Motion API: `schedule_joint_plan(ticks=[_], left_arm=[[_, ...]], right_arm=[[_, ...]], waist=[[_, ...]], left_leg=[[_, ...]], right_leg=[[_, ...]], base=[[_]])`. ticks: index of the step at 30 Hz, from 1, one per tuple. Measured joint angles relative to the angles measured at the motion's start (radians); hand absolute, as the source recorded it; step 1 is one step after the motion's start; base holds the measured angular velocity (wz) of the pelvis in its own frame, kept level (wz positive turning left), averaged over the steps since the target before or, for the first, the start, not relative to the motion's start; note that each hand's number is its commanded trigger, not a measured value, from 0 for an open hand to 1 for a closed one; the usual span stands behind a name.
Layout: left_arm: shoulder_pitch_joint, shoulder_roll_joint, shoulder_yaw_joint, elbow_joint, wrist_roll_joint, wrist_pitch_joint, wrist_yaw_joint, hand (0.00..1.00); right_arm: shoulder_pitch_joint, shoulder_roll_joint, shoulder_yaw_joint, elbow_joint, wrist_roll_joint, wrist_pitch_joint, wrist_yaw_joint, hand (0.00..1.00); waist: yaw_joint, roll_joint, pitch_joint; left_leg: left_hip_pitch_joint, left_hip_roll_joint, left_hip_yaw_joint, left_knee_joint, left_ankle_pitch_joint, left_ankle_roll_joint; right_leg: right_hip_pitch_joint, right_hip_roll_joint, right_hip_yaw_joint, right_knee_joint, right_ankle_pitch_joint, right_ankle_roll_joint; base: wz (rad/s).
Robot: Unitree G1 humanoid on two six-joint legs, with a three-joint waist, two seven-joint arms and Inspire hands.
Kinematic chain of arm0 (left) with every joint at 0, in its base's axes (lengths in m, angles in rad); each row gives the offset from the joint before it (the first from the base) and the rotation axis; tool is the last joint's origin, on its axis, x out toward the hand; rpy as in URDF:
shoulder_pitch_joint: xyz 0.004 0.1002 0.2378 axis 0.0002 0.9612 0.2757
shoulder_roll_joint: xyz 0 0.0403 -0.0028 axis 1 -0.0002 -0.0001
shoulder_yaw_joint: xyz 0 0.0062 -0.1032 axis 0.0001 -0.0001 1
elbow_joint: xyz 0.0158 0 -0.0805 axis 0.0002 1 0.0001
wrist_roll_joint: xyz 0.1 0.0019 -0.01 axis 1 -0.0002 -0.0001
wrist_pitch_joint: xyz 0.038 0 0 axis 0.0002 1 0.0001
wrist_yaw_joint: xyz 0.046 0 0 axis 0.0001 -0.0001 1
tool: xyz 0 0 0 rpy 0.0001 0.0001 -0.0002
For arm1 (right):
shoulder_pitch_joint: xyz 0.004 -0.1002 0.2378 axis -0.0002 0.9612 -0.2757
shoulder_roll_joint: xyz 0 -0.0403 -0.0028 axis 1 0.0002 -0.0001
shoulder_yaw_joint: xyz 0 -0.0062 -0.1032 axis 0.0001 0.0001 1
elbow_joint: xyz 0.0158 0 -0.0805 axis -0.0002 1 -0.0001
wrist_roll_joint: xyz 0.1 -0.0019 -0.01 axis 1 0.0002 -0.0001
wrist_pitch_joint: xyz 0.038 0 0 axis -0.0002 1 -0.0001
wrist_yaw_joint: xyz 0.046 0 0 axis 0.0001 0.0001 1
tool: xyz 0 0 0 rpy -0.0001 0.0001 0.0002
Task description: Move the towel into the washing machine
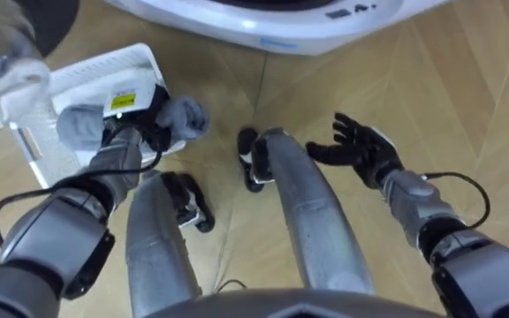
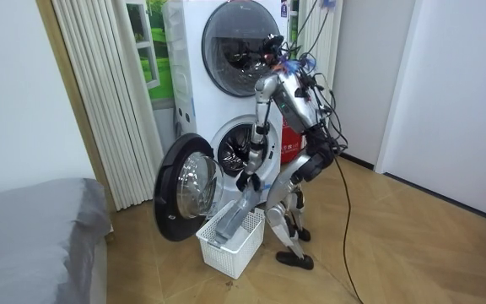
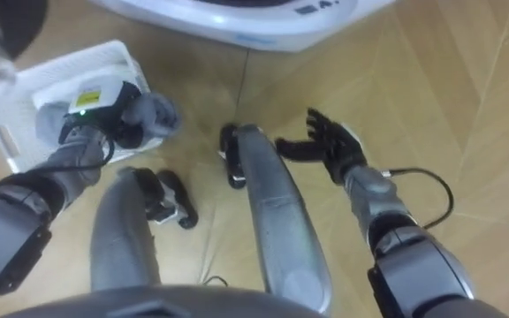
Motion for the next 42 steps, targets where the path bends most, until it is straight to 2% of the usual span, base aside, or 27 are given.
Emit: schedule_joint_plan(ticks=[3, 6, 8, 9, 11, 12, 14, 17, 19, 21, 22, 26, 28, 31, 35, 39, 42], left_arm=[[-0.005, -0.003, 0.004, -0.022, -0.127, -0.019, -0.002, 1.00], [-0.006, -0.009, 0.027, -0.064, -0.271, -0.047, -0.025, 1.00], [-0.001, -0.012, 0.042, -0.104, -0.462, -0.054, -0.072, 1.00], [0.000, -0.014, 0.045, -0.114, -0.507, -0.055, -0.084, 1.00], [0.018, -0.027, 0.051, -0.156, -0.694, -0.060, -0.145, 1.00], [0.026, -0.033, 0.052, -0.163, -0.744, -0.061, -0.166, 1.00], [0.056, -0.052, 0.051, -0.188, -0.928, -0.061, -0.264, 1.00], [0.106, -0.064, 0.036, -0.263, -1.119, -0.061, -0.371, 1.00], [0.123, -0.071, 0.036, -0.295, -1.194, -0.061, -0.435, 1.00], [0.127, -0.084, 0.024, -0.297, -1.291, -0.061, -0.488, 1.00], [0.133, -0.090, 0.019, -0.298, -1.349, -0.061, -0.526, 1.00], [0.159, -0.095, -0.021, -0.298, -1.509, -0.059, -0.646, 1.00], [0.164, -0.105, -0.022, -0.299, -1.576, -0.053, -0.687, 1.00], [0.174, -0.120, -0.023, -0.311, -1.692, -0.023, -0.735, 1.00], [0.181, -0.115, -0.019, -0.320, -1.809, -0.003, -0.782, 1.00], [0.183, -0.104, -0.018, -0.320, -1.827, 0.016, -0.823, 1.00], [0.183, -0.111, -0.021, -0.320, -1.863, 0.020, -0.845, 1.00]], right_arm=[[-0.010, -0.008, 0.021, 0.011, -0.040, 0.006, -0.021, 0.00], [-0.014, -0.026, 0.033, 0.011, -0.049, 0.010, -0.028, 0.00], [-0.023, -0.027, 0.039, 0.006, -0.058, 0.010, -0.027, 0.00], [-0.024, -0.027, 0.039, 0.000, -0.068, 0.011, -0.027, 0.00], [-0.033, -0.021, 0.038, -0.010, -0.095, 0.018, -0.014, 0.00], [-0.034, -0.020, 0.038, -0.007, -0.101, 0.018, -0.009, 0.00], [-0.033, -0.013, 0.038, -0.011, -0.131, 0.019, -0.005, 0.00], [-0.048, 0.004, 0.038, -0.016, -0.136, 0.020, 0.013, 0.00], [-0.056, 0.015, 0.038, -0.016, -0.140, 0.025, 0.030, 0.00], [-0.057, 0.021, 0.039, -0.022, -0.143, 0.031, 0.046, 0.00], [-0.051, 0.023, 0.039, -0.030, -0.144, 0.031, 0.052, 0.00], [-0.033, 0.032, 0.039, -0.047, -0.145, 0.031, 0.062, 0.00], [-0.028, 0.039, 0.039, -0.057, -0.145, 0.031, 0.062, 0.00], [-0.024, 0.043, 0.039, -0.074, -0.139, 0.033, 0.081, 0.00], [-0.011, 0.045, 0.038, -0.093, -0.142, 0.033, 0.084, 0.00], [-0.007, 0.045, 0.036, -0.094, -0.142, 0.033, 0.103, 0.00], [-0.008, 0.045, 0.037, -0.094, -0.138, 0.033, 0.105, 0.00]], waist=[[0.030, 0.006, -0.0003], [0.055, 0.013, 0.0004], [0.067, 0.020, 0.0000], [0.067, 0.022, 0.0002], [0.090, 0.024, 0.0000], [0.097, 0.024, -0.0002], [0.110, 0.025, -0.0016], [0.116, 0.023, -0.0029], [0.118, 0.022, -0.0038], [0.115, 0.022, -0.0109], [0.117, 0.020, -0.0178], [0.113, 0.018, -0.0338], [0.114, 0.017, -0.0344], [0.117, 0.014, -0.0367], [0.116, 0.015, -0.0379], [0.115, 0.016, -0.0384], [0.116, 0.020, -0.0409]], left_leg=[[0.051, -0.001, 0.008, -0.046, 0.012, 0.002], [0.082, -0.005, 0.008, -0.061, 0.014, 0.003], [0.104, -0.017, 0.005, -0.079, 0.019, 0.007], [0.107, -0.021, 0.005, -0.084, 0.024, 0.009], [0.133, -0.024, 0.017, -0.096, 0.028, 0.012], [0.142, -0.026, 0.020, -0.100, 0.028, 0.014], [0.173, -0.040, 0.029, -0.138, 0.051, 0.018], [0.181, -0.055, 0.030, -0.177, 0.083, 0.021], [0.179, -0.055, 0.031, -0.182, 0.090, 0.023], [0.180, -0.055, 0.030, -0.191, 0.099, 0.026], [0.185, -0.055, 0.030, -0.199, 0.105, 0.027], [0.216, -0.054, 0.029, -0.215, 0.114, 0.033], [0.220, -0.054, 0.025, -0.216, 0.117, 0.038], [0.219, -0.053, 0.028, -0.221, 0.121, 0.046], [0.216, -0.052, 0.031, -0.222, 0.125, 0.051], [0.216, -0.052, 0.034, -0.228, 0.129, 0.051], [0.216, -0.052, 0.034, -0.231, 0.129, 0.050]], right_leg=[[0.049, -0.001, -0.004, -0.045, 0.012, 0.006], [0.083, -0.017, -0.030, -0.052, 0.012, 0.006], [0.105, -0.029, -0.041, -0.062, 0.013, 0.004], [0.109, -0.035, -0.043, -0.064, 0.013, 0.004], [0.127, -0.041, -0.042, -0.066, 0.014, 0.005], [0.133, -0.044, -0.042, -0.068, 0.014, 0.004], [0.160, -0.056, -0.040, -0.093, 0.020, 0.005], [0.170, -0.061, -0.039, -0.130, 0.047, 0.006], [0.171, -0.059, -0.039, -0.143, 0.060, 0.006], [0.177, -0.056, -0.039, -0.160, 0.073, 0.008], [0.185, -0.053, -0.039, -0.175, 0.084, 0.008], [0.226, -0.048, -0.043, -0.209, 0.106, 0.015], [0.237, -0.049, -0.048, -0.221, 0.116, 0.018], [0.240, -0.047, -0.047, -0.238, 0.135, 0.022], [0.240, -0.045, -0.046, -0.249, 0.149, 0.022], [0.238, -0.045, -0.047, -0.256, 0.154, 0.022], [0.239, -0.045, -0.051, -0.258, 0.154, 0.021]], base=[[-0.03], [0.06], [0.09], [0.16], [0.04], [0.00], [0.09], [0.07], [-0.03], [-0.06], [-0.03], [-0.03], [0.02], [-0.03], [-0.04], [-0.01], [0.00]])
